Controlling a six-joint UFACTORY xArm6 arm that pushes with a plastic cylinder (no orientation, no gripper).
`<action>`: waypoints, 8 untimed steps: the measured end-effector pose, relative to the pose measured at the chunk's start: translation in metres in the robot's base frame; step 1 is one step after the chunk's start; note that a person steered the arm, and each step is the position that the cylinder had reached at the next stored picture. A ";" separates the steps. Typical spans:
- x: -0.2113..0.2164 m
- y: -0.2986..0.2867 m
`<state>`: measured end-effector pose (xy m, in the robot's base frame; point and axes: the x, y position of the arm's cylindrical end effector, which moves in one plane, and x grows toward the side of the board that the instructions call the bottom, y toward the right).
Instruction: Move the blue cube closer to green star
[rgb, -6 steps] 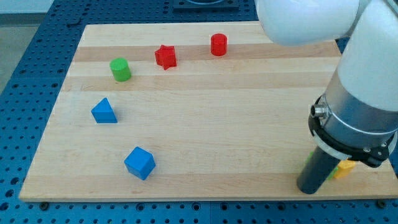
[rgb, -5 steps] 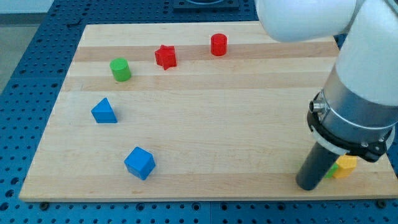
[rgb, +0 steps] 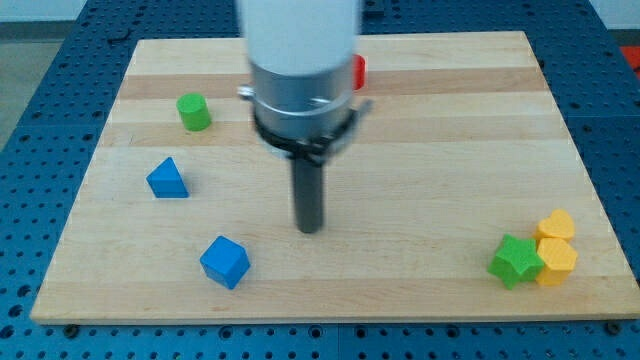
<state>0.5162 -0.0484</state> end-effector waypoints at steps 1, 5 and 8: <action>-0.004 -0.083; 0.059 -0.122; 0.023 -0.066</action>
<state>0.5396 -0.1143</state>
